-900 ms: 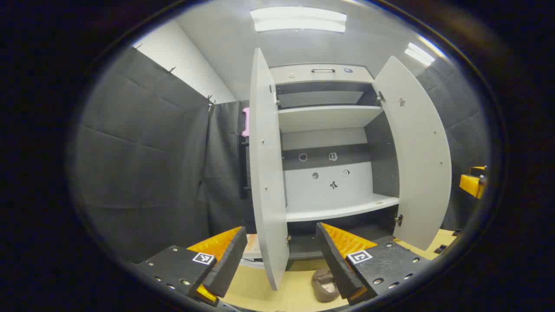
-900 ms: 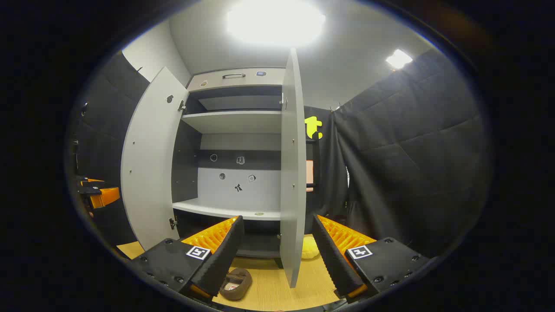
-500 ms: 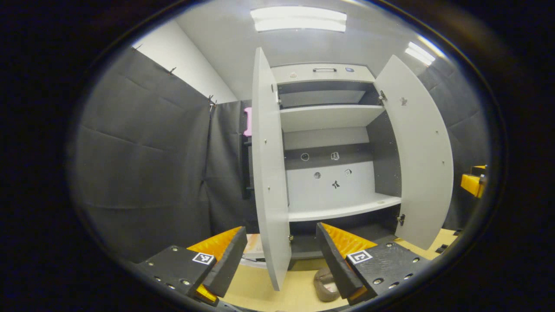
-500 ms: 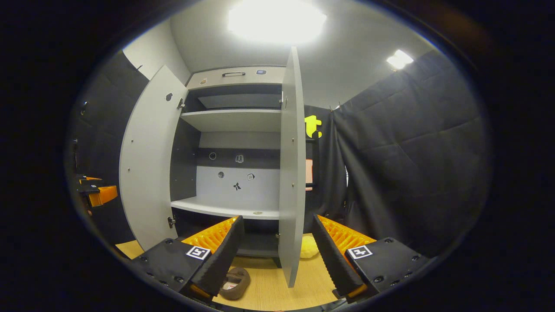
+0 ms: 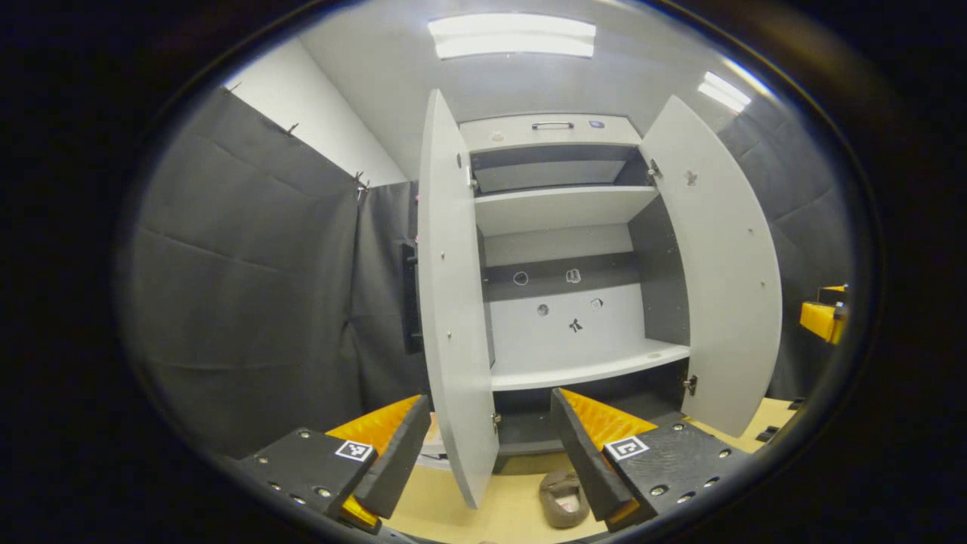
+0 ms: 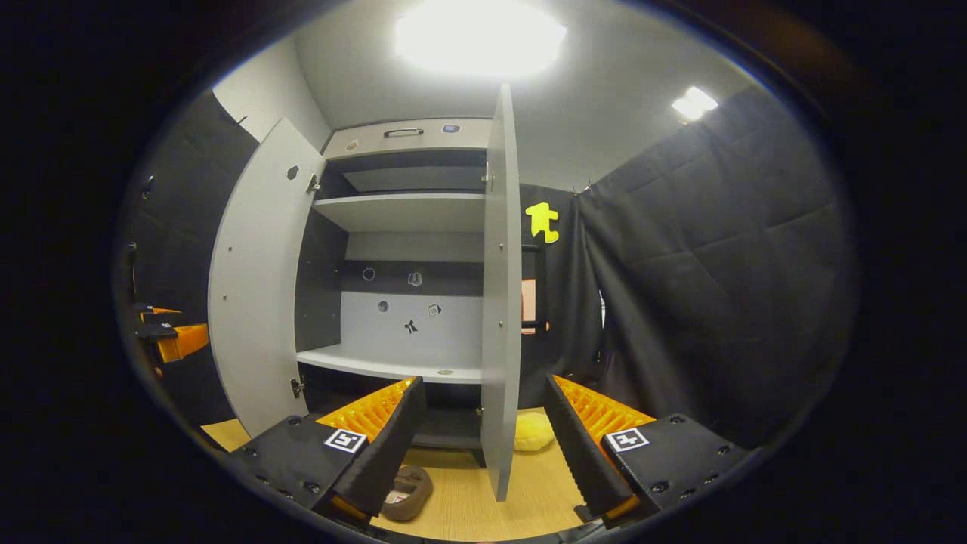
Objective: Grab one shoe with the right hand and put it into the shoe cabinet, grab the other shoe with the left hand and put it into the shoe cabinet; then close the right door with the right hand and the left door with the left hand.
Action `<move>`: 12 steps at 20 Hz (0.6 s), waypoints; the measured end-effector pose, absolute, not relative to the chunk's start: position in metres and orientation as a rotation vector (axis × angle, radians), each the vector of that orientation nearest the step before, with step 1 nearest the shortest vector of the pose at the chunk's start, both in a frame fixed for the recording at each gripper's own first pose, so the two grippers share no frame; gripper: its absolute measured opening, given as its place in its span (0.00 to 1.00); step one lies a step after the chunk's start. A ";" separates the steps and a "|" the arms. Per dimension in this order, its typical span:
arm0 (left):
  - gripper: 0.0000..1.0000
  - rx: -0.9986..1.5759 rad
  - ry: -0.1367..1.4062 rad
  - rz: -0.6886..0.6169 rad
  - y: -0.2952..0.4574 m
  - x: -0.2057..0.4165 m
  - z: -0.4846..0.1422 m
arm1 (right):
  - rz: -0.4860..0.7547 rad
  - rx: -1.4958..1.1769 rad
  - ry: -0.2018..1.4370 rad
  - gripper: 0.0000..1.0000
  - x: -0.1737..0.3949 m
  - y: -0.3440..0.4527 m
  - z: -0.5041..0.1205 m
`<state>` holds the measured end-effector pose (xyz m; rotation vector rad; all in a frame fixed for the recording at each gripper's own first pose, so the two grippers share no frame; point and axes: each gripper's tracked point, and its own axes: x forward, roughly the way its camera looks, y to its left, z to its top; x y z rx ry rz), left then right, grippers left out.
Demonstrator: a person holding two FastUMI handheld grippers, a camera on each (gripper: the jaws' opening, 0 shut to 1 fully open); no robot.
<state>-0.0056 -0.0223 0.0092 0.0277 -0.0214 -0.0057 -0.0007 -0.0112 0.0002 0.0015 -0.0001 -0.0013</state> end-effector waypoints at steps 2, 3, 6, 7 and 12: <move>1.00 0.034 -0.030 -0.001 -0.028 -0.008 0.014 | 0.013 0.003 0.002 0.96 0.003 -0.011 -0.002; 1.00 0.037 -0.034 0.003 -0.030 -0.008 0.016 | 0.022 -0.001 0.004 0.96 0.005 -0.011 -0.004; 1.00 0.041 -0.026 0.019 -0.037 -0.013 0.015 | 0.066 -0.001 0.018 0.99 0.013 -0.005 -0.013; 1.00 0.042 -0.021 0.026 -0.039 -0.011 0.014 | 0.084 0.000 0.025 0.99 0.017 -0.002 -0.017; 0.94 0.067 0.003 0.061 -0.050 -0.012 0.006 | 0.196 -0.020 0.059 0.99 0.027 0.018 -0.038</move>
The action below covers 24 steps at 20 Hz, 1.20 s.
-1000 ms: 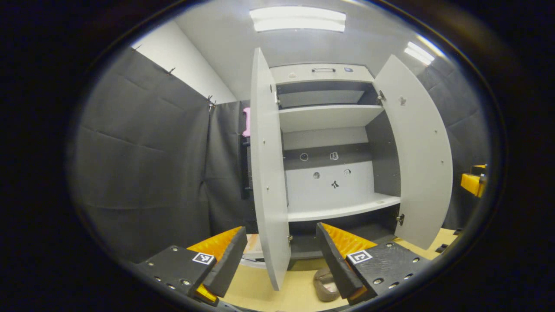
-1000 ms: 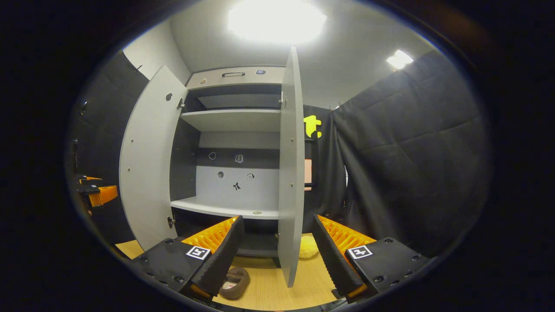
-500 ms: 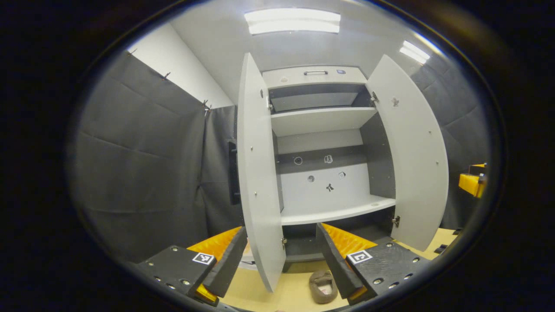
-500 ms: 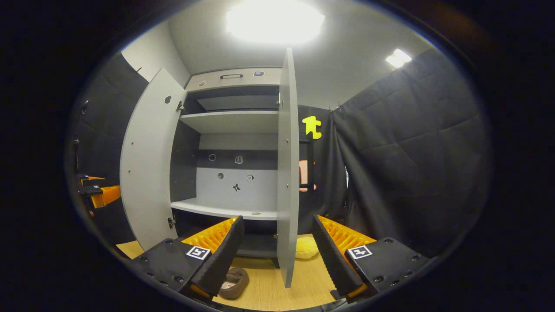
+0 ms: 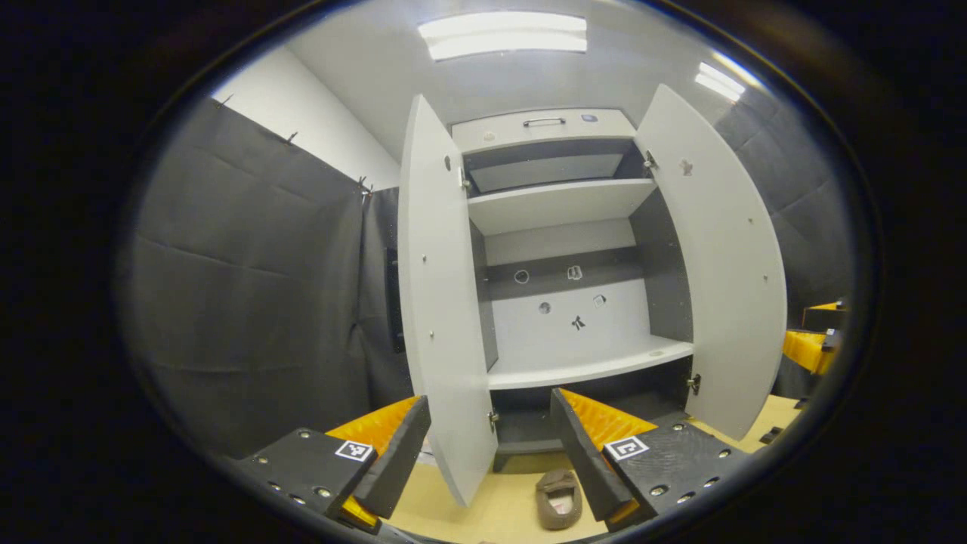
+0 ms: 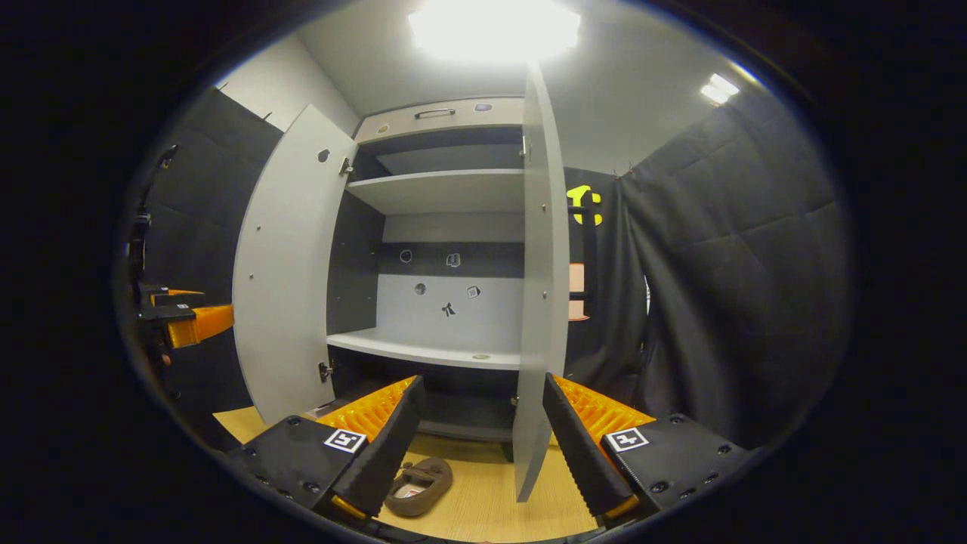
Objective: Grab one shoe with the right hand and put it into the shoe cabinet, grab the other shoe with the left hand and put it into the shoe cabinet; then close the right door with the right hand and the left door with the left hand.
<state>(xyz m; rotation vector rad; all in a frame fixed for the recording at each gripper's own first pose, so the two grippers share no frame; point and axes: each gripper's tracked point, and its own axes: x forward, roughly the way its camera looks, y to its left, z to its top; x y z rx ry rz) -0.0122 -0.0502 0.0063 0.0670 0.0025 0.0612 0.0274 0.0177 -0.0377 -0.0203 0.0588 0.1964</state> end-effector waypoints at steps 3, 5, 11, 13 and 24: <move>1.00 0.073 0.012 0.082 -0.046 -0.022 0.004 | 0.232 -0.031 0.101 0.96 0.034 0.030 -0.053; 1.00 0.078 0.013 0.102 -0.040 -0.024 0.004 | 0.246 -0.028 0.119 0.99 0.038 0.038 -0.061; 1.00 0.088 0.003 0.139 -0.015 -0.021 0.002 | 0.294 -0.034 0.201 0.99 0.051 0.073 -0.097; 1.00 0.084 0.006 0.150 -0.005 -0.015 -0.001 | 0.313 -0.049 0.238 0.99 0.056 0.087 -0.112; 0.94 0.074 0.025 0.228 0.053 -0.001 -0.021 | 0.430 -0.107 0.485 0.99 0.071 0.155 -0.210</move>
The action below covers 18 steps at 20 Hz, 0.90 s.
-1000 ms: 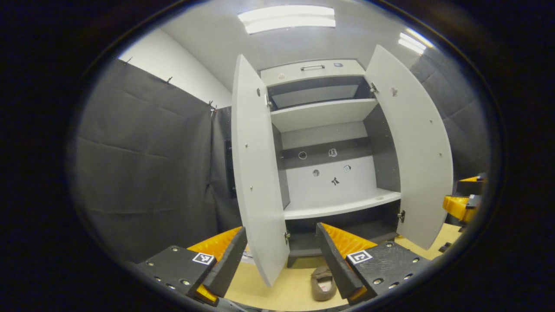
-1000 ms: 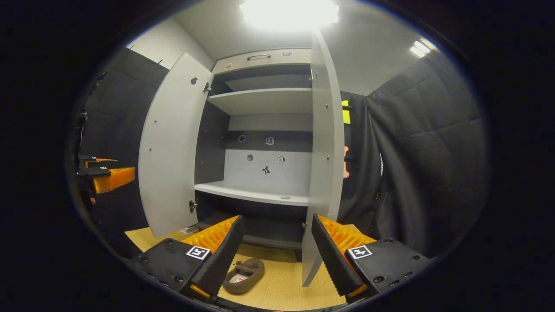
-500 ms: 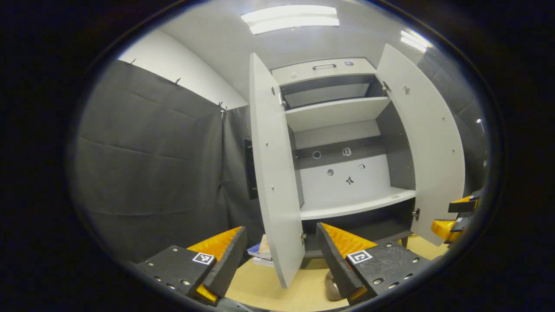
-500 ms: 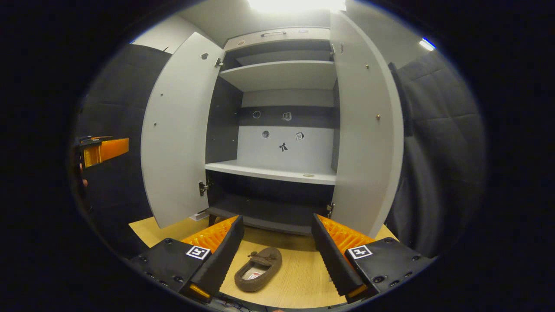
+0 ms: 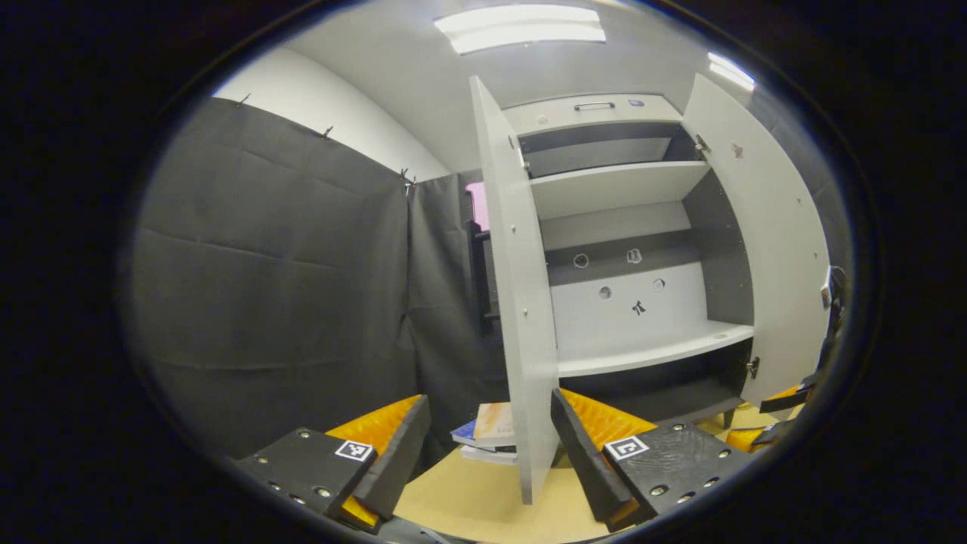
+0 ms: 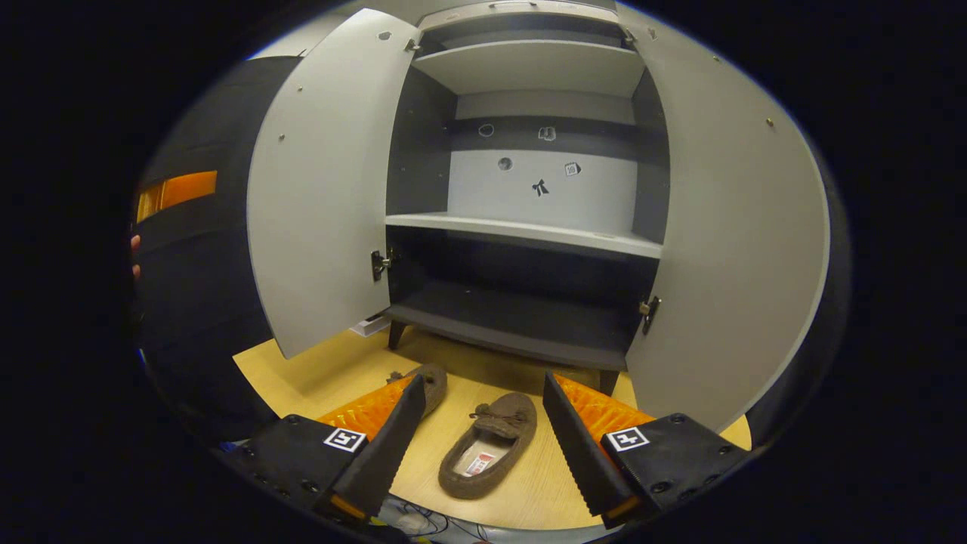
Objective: Grab one shoe with the right hand and put it into the shoe cabinet, grab the other shoe with the left hand and put it into the shoe cabinet; then close the right door with the right hand and the left door with the left hand.
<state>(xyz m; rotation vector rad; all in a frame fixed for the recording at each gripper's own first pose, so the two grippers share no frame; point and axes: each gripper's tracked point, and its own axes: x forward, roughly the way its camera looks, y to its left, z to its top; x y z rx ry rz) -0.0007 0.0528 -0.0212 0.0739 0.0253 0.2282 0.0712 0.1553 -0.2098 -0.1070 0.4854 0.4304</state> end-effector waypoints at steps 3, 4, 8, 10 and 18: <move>0.95 0.075 0.038 0.256 0.067 0.000 -0.027 | 0.453 -0.115 0.549 1.00 0.072 0.165 -0.233; 0.95 0.074 0.042 0.264 0.070 0.000 -0.029 | 0.458 -0.116 0.571 0.99 0.073 0.168 -0.243; 0.94 0.085 0.051 0.293 0.084 0.000 -0.032 | 0.477 -0.115 0.664 1.00 0.074 0.178 -0.275; 0.94 0.089 0.057 0.307 0.091 -0.002 -0.034 | 0.480 -0.106 0.712 1.00 0.074 0.182 -0.291; 0.94 0.101 0.080 0.358 0.118 -0.008 -0.044 | 0.481 -0.096 0.878 0.99 0.075 0.195 -0.343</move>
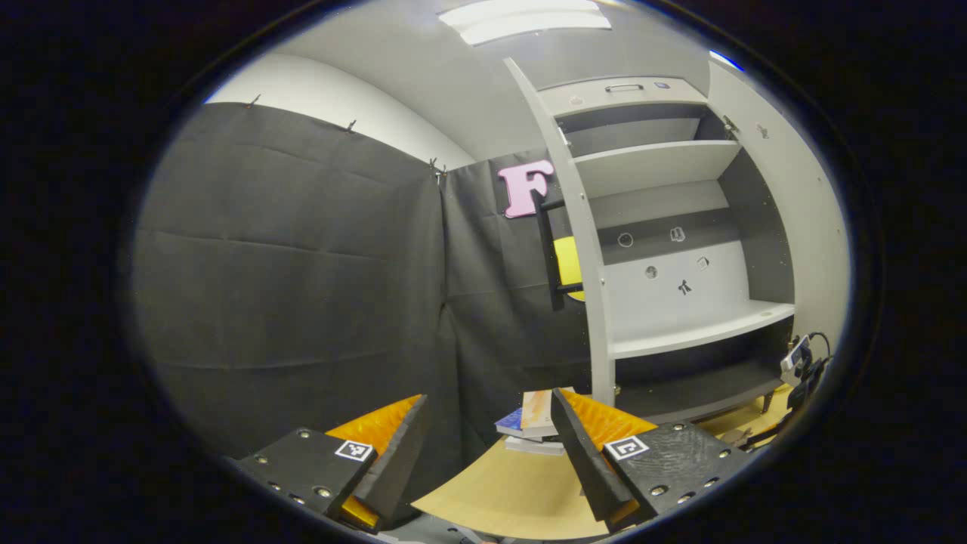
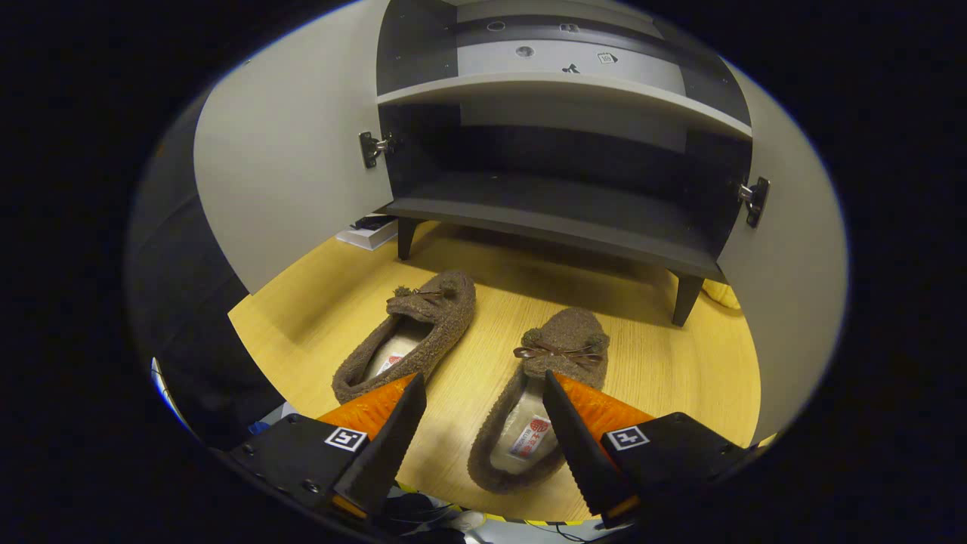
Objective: Grab one shoe with the right hand and put it into the shoe cabinet, grab the other shoe with the left hand and put it into the shoe cabinet; then close the right door with the right hand and the left door with the left hand.
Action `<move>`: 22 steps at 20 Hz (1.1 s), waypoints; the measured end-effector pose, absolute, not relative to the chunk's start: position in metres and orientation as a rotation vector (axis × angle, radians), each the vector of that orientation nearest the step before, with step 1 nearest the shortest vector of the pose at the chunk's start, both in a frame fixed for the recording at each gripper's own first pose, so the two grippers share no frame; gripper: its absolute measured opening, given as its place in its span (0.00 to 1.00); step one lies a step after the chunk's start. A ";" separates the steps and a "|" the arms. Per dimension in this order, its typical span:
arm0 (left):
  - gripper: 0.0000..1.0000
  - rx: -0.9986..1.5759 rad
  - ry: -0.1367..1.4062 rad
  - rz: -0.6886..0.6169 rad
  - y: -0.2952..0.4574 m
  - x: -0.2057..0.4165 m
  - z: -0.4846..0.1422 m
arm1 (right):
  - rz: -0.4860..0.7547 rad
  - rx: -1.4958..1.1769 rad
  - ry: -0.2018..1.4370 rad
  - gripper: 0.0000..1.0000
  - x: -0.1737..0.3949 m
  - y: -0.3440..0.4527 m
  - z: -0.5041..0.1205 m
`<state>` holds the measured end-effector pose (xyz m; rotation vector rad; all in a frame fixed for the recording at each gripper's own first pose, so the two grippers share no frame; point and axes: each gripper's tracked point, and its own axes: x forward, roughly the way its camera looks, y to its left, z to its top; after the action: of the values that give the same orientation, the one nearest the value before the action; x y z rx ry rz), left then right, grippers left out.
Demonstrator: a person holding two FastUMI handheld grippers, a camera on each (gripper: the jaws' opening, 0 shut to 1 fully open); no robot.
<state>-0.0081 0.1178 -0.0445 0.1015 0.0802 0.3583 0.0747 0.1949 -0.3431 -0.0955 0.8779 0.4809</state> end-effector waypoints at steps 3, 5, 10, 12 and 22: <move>0.94 0.098 0.090 0.372 0.125 -0.011 -0.050 | 0.450 -0.084 0.934 0.86 0.078 0.196 -0.358; 0.95 0.101 0.094 0.378 0.129 -0.011 -0.052 | 0.431 -0.082 0.977 0.84 0.080 0.194 -0.369; 1.00 0.102 0.101 0.385 0.132 -0.014 -0.055 | 0.400 -0.086 1.067 0.62 0.079 0.195 -0.392; 1.00 0.102 0.101 0.387 0.133 -0.014 -0.055 | 0.395 -0.100 1.100 0.61 0.077 0.195 -0.398; 0.94 0.089 0.095 0.359 0.120 -0.017 -0.055 | 0.329 -0.121 1.114 0.01 0.082 0.176 -0.399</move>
<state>-0.0166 0.1200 -0.0553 0.0894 0.0953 0.3587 0.0822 0.1759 -0.3988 -0.1213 1.1137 0.3288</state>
